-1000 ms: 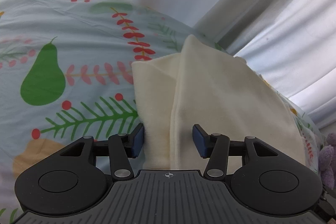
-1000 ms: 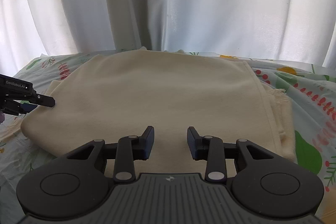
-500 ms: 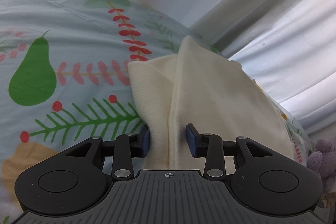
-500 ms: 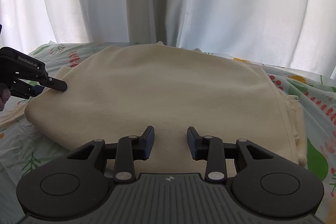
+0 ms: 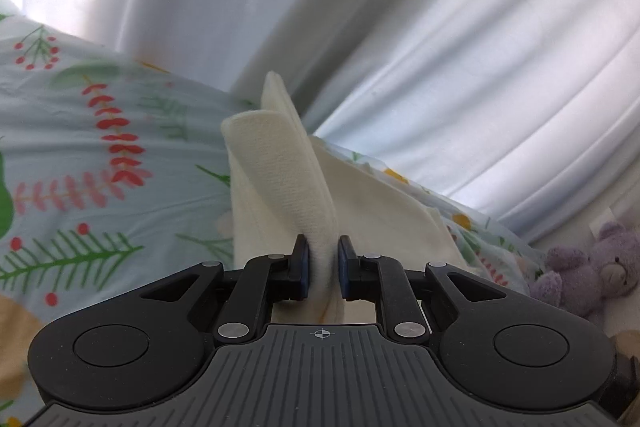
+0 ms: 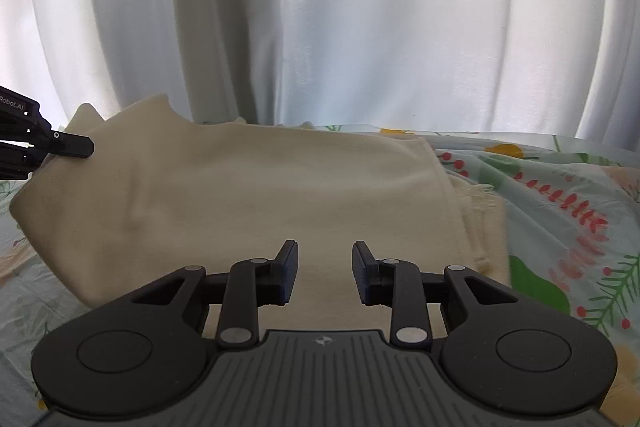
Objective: Fold small clothes
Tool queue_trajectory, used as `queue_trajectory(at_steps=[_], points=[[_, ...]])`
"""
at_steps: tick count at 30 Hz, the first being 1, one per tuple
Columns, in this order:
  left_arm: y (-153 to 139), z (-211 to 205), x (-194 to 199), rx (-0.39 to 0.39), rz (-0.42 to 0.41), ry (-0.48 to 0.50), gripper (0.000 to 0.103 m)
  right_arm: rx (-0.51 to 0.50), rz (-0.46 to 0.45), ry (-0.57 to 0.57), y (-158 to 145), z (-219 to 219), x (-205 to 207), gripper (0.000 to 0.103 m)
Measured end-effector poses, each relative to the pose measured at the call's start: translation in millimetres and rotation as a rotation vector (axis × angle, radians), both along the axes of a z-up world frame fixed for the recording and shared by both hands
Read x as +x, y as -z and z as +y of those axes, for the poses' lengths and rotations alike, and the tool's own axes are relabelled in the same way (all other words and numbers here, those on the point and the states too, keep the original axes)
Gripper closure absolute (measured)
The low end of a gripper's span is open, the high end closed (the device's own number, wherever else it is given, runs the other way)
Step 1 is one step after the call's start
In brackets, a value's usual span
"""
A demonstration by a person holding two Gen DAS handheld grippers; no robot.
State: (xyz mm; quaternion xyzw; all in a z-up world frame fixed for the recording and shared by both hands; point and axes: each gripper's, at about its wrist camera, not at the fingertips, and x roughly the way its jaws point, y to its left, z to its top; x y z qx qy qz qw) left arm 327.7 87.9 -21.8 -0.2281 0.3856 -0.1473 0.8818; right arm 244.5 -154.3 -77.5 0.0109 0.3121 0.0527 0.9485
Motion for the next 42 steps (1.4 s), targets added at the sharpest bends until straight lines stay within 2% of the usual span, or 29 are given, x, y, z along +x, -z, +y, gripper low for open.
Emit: queue_trajectory(at_steps=[2, 8, 11, 12, 15, 17, 19, 22, 24, 26, 27, 29, 32, 34, 38, 41, 42], points=[[3.5, -27.3, 2.5, 0.04, 0.002, 0.039, 0.087, -0.004, -0.011, 0.036, -0.6, -11.4, -1.7, 0.074], [39.6, -93.8, 13.3, 0.156, 0.077, 0.082, 0.084, 0.023, 0.012, 0.101, 4.3, -33.7, -3.2, 0.074], [39.0, -105.5, 5.6, 0.229, 0.041, 0.099, 0.081, 0.048, 0.033, 0.096, 8.0, -38.1, -4.0, 0.074], [32.3, -104.1, 1.3, 0.24, 0.045, 0.111, 0.081, 0.059, 0.044, 0.083, 8.4, -38.8, -4.7, 0.074], [5.0, -85.8, -17.2, 0.165, 0.015, 0.116, 0.076, 0.064, 0.055, 0.049, 8.2, -40.5, -6.3, 0.074], [-10.4, -72.5, -29.6, 0.179, -0.021, 0.065, 0.076, 0.072, 0.05, 0.022, 7.2, -40.5, -5.9, 0.074], [-14.8, -62.4, -35.2, 0.226, -0.04, 0.007, 0.07, 0.09, 0.048, -0.006, 4.7, -40.7, -5.6, 0.074], [2.1, -56.1, -26.6, 0.292, 0.034, -0.04, 0.07, 0.15, 0.058, -0.062, 0.6, -38.6, 1.7, 0.074], [18.7, -60.7, -21.4, 0.277, 0.081, 0.007, 0.069, 0.194, 0.086, -0.1, -0.6, -34.3, 11.7, 0.074], [30.7, -69.5, -22.1, 0.284, 0.054, 0.062, 0.069, 0.228, 0.119, -0.135, 0.2, -28.2, 23.5, 0.073], [33.1, -72.3, -24.5, 0.295, 0.023, 0.07, 0.068, 0.237, 0.135, -0.146, 1.2, -25.0, 29.4, 0.073], [32.6, -72.9, -25.8, 0.287, 0.017, 0.061, 0.067, 0.252, 0.168, -0.162, 3.2, -17.9, 41.0, 0.072], [27.1, -65.4, -29.4, 0.266, 0.023, 0.063, 0.066, 0.328, 0.206, -0.202, 3.0, -8.4, 59.0, 0.062], [21.8, -51.2, -33.3, 0.225, 0.03, 0.029, 0.065, 0.411, 0.234, -0.219, 3.6, -5.4, 75.4, 0.048], [22.2, -26.8, -34.3, 0.206, 0.049, -0.065, 0.065, 0.533, 0.294, -0.235, 10.6, 0.0, 103.3, 0.048], [31.2, -20.0, -27.6, 0.216, 0.082, -0.08, 0.065, 0.566, 0.338, -0.236, 21.6, 8.5, 120.5, 0.05], [33.7, -18.3, -26.3, 0.208, 0.084, -0.076, 0.065, 0.584, 0.358, -0.231, 26.0, 10.4, 124.5, 0.054]])
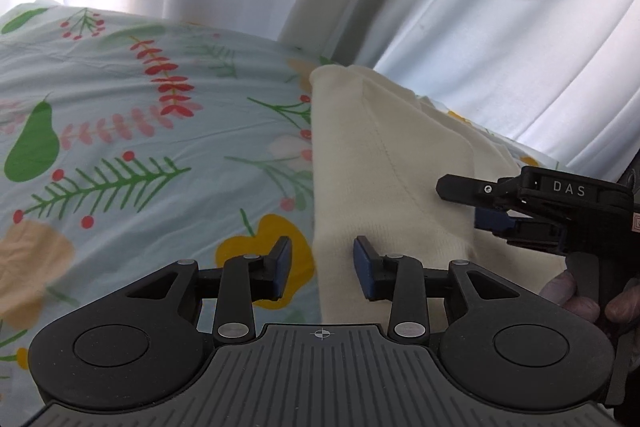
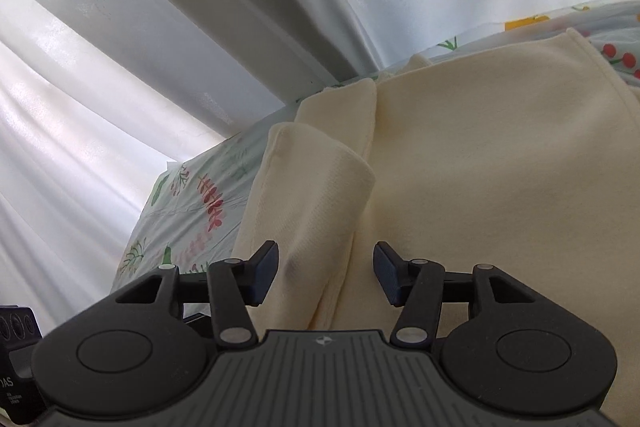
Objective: Fold small clothes
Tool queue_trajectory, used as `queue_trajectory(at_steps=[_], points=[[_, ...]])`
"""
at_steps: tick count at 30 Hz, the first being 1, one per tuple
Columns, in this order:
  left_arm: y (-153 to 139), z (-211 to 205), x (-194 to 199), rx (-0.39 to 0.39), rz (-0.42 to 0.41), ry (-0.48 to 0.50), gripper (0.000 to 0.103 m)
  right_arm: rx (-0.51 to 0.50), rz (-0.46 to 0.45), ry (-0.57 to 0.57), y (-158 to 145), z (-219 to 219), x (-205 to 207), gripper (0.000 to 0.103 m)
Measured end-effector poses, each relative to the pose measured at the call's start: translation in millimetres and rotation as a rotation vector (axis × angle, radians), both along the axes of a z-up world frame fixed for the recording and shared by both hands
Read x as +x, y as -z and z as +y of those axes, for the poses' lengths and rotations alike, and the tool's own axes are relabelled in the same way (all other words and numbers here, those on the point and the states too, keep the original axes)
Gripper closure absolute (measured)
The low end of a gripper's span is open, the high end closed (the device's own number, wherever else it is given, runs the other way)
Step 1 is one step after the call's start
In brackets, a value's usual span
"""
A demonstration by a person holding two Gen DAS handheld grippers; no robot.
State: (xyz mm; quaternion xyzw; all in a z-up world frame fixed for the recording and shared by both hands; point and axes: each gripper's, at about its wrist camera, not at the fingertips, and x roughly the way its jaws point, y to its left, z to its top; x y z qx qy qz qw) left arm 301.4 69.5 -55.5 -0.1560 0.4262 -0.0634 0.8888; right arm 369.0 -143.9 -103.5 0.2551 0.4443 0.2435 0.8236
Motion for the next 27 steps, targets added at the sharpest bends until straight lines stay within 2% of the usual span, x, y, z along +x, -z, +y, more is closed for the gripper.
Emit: queue_trajectory(at_steps=[2, 4, 5, 8, 10, 12, 14, 15, 16, 20, 22, 25, 27], points=[[2.3, 3.3, 1.3, -0.028, 0.001, 0.004, 0.065, 0.029, 0.016, -0.009, 5.6, 3.5, 5.1, 0.059], [2.8, 5.1, 3.1, -0.047, 0.0, 0.005, 0.065, 0.035, 0.015, -0.021, 5.7, 7.4, 6.9, 0.082], [3.1, 5.7, 3.7, -0.055, -0.002, 0.008, 0.065, 0.043, 0.012, -0.033, 5.0, 8.5, 7.1, 0.085], [4.6, 4.4, 6.0, -0.067, -0.001, 0.031, 0.065, 0.055, 0.0, -0.051, 1.7, 11.5, 8.5, 0.085], [5.0, 1.0, 8.4, -0.063, 0.0, 0.054, 0.065, 0.056, 0.018, -0.05, 2.8, 13.0, 13.3, 0.077], [5.9, -1.8, 10.2, -0.065, 0.002, 0.069, 0.065, 0.092, 0.059, -0.062, 9.4, 14.0, 20.4, 0.074], [6.0, -4.1, 10.7, -0.049, -0.001, 0.074, 0.065, 0.122, 0.085, -0.053, 15.1, 14.6, 24.3, 0.075], [5.2, -4.9, 10.3, -0.042, -0.001, 0.077, 0.065, 0.125, 0.086, -0.052, 14.8, 15.8, 23.9, 0.08], [3.4, -5.1, 9.5, -0.038, 0.003, 0.074, 0.065, 0.108, 0.077, -0.048, 12.5, 17.7, 22.4, 0.089], [-18.7, -4.2, 1.5, -0.028, -0.051, 0.054, 0.066, -0.097, -0.104, -0.06, -18.4, 31.9, -0.2, 0.091], [-28.6, -7.0, 1.1, -0.03, -0.078, 0.073, 0.066, -0.151, -0.182, -0.051, -37.8, 29.5, -15.7, 0.091], [-26.5, -20.7, 8.7, -0.032, -0.06, 0.121, 0.066, -0.231, -0.273, -0.016, -58.4, 16.6, -35.6, 0.091], [-18.7, -35.9, 13.6, -0.032, -0.032, 0.163, 0.066, -0.304, -0.296, 0.022, -62.5, 3.7, -43.4, 0.091]])
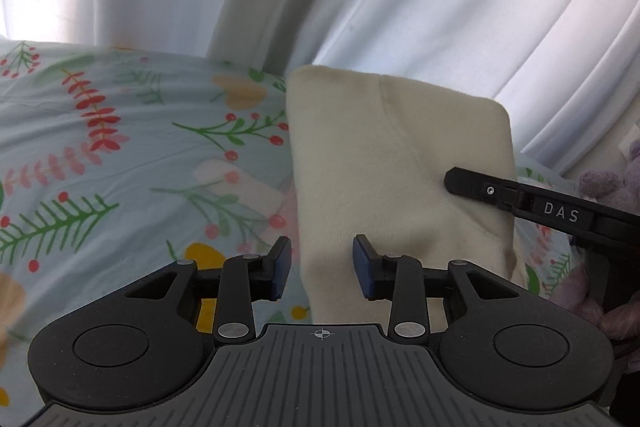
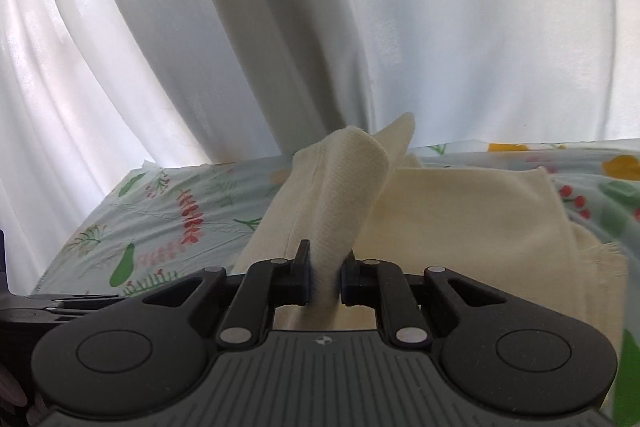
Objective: Fold small clothes
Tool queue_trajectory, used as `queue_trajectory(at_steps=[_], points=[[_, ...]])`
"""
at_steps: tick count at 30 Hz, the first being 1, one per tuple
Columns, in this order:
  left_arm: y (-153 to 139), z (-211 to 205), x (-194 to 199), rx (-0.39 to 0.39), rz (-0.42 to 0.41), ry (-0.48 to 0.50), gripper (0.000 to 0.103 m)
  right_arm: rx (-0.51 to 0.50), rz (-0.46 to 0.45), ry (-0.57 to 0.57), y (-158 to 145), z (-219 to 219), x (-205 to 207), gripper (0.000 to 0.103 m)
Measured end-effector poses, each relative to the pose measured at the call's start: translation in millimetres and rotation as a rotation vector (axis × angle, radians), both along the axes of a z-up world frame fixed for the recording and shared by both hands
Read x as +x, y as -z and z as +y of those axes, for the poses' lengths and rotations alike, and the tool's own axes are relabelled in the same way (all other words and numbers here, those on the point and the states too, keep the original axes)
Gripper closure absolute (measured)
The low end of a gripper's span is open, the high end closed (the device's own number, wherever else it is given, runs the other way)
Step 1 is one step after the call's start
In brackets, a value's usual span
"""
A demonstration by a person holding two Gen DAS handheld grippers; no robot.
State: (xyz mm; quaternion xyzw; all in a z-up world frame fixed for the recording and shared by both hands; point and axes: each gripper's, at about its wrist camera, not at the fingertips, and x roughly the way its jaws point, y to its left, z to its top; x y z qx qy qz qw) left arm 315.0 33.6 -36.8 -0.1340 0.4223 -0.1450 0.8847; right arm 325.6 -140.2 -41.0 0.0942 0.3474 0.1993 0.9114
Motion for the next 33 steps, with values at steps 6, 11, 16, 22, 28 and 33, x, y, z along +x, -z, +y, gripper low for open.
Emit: queue_trajectory(at_steps=[6, 11, 16, 22, 28, 33], points=[[16.9, -44.1, 2.9, 0.084, -0.011, 0.111, 0.048, -0.094, 0.123, 0.103, 34.4, -42.1, 8.9, 0.088], [18.3, -41.7, 2.5, 0.075, -0.004, 0.107, 0.046, 0.154, 0.242, 0.14, 49.8, -75.3, 19.4, 0.076], [10.0, -31.1, 3.4, 0.017, 0.018, 0.053, 0.048, 0.092, 0.202, 0.135, 45.1, -62.9, 19.5, 0.09], [-7.7, -38.4, -0.4, 0.041, -0.053, 0.066, 0.048, -0.115, -0.036, 0.164, -1.5, -48.7, -5.2, 0.091], [4.7, -56.6, -2.5, 0.05, -0.015, 0.128, 0.048, -0.218, -0.029, 0.297, 9.0, -73.5, -1.4, 0.091], [15.9, -67.7, -3.1, 0.072, 0.017, 0.164, 0.047, -0.265, -0.003, 0.35, 28.0, -90.1, -5.4, 0.091]])
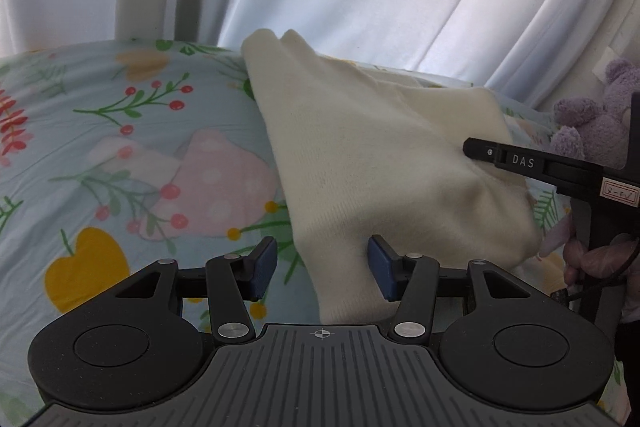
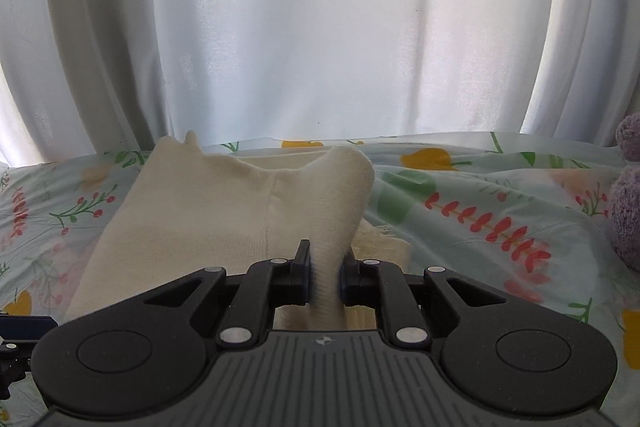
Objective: Fold small clothes
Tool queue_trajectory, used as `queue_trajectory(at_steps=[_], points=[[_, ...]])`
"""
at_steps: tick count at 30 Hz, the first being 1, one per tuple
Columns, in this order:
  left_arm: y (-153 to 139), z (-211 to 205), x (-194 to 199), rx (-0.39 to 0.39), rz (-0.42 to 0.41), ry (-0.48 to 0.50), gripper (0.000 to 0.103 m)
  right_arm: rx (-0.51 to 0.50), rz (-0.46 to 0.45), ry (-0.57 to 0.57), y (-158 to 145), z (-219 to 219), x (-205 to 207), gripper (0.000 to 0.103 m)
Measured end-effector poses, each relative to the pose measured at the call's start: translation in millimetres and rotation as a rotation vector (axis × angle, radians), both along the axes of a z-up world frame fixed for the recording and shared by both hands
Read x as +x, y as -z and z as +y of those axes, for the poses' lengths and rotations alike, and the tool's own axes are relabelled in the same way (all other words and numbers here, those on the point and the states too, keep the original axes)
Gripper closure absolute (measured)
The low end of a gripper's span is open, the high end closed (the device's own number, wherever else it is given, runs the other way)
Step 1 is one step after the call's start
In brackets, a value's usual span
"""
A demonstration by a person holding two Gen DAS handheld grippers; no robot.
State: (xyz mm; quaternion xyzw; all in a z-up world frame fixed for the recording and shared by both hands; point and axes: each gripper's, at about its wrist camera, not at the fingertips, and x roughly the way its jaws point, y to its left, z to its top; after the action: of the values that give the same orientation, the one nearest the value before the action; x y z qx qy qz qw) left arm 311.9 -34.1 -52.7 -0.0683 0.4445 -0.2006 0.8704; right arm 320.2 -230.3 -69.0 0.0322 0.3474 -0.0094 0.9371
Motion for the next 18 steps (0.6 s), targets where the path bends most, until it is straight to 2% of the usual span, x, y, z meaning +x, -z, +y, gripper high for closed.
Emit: queue_trajectory(at_steps=[2, 3, 6, 9, 14, 16, 18], points=[[1.1, -0.8, 0.0, 0.003, 0.011, 0.001, 0.047, 0.017, 0.043, 0.007, 11.0, -5.7, 3.3, 0.088], [0.3, -0.3, -1.0, 0.003, 0.014, 0.002, 0.047, 0.029, 0.049, 0.02, 12.6, -9.6, 2.3, 0.084], [-1.6, 0.9, -8.9, 0.014, 0.017, 0.019, 0.047, 0.107, 0.026, 0.068, 0.1, -25.8, -14.9, 0.074], [-2.2, 0.7, -18.3, 0.009, 0.022, 0.036, 0.048, 0.237, 0.006, 0.081, -7.7, -48.0, -45.1, 0.053], [5.3, -12.8, -30.7, 0.009, 0.05, 0.08, 0.047, 0.53, 0.072, 0.05, 7.1, -67.5, -89.1, 0.052], [10.7, -20.2, -31.5, 0.043, 0.059, 0.079, 0.047, 0.592, 0.083, 0.016, 13.5, -63.9, -96.5, 0.052], [13.3, -24.4, -29.7, 0.05, 0.063, 0.065, 0.048, 0.563, 0.082, -0.003, 16.9, -54.7, -96.9, 0.052]])
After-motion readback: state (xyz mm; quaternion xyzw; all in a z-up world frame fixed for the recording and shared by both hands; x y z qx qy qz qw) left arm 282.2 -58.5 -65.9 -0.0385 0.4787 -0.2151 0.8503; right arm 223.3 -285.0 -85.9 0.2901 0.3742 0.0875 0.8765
